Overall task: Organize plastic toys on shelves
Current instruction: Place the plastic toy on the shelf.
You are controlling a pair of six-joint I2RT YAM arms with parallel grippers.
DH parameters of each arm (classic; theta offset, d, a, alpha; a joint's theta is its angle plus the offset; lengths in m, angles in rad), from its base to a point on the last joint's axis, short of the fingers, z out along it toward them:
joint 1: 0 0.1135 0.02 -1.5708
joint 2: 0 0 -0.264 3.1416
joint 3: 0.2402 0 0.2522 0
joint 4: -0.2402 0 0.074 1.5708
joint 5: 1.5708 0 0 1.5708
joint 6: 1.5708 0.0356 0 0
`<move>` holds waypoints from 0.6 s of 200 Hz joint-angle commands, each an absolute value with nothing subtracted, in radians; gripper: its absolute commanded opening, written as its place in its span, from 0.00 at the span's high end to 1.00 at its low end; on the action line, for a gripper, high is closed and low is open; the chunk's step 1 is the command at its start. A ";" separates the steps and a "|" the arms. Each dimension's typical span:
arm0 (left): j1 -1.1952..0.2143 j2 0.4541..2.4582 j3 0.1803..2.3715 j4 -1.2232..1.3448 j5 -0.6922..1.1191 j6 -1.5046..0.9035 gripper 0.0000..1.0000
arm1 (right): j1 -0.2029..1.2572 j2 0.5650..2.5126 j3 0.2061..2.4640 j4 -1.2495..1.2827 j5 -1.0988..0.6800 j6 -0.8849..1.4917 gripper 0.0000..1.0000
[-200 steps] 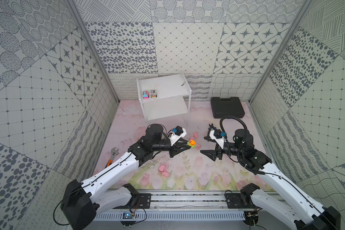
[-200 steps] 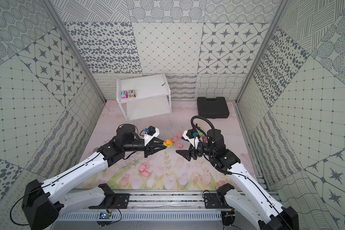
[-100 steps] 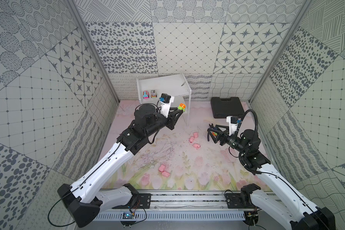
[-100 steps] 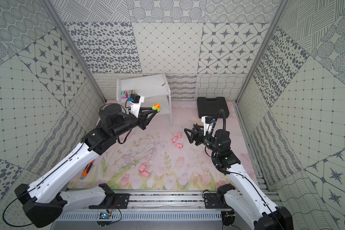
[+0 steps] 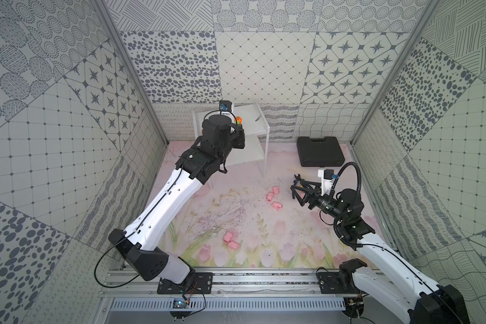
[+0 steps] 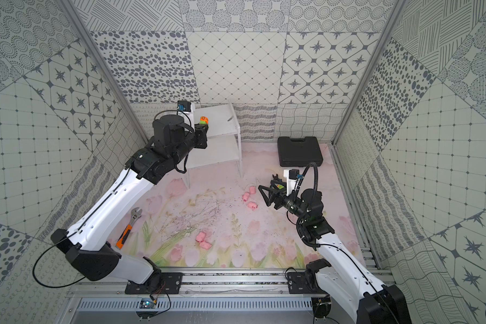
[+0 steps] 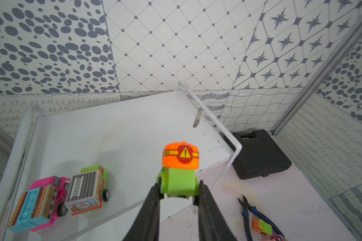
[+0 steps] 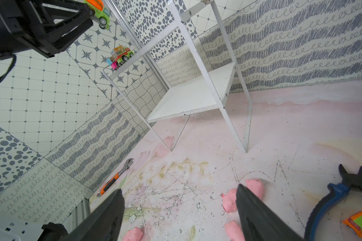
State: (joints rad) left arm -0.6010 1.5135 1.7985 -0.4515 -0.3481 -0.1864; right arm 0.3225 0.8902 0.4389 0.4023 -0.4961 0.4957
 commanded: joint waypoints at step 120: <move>-0.526 1.720 1.888 -0.483 -0.422 -0.146 0.83 | 0.289 0.844 0.432 0.469 -0.561 0.489 0.11</move>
State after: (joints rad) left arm -0.5323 1.7203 1.9083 -0.4854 -0.4282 -0.1570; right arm 0.2947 0.8616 0.4374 0.4126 -0.5522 0.4942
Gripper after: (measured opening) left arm 0.296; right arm 0.890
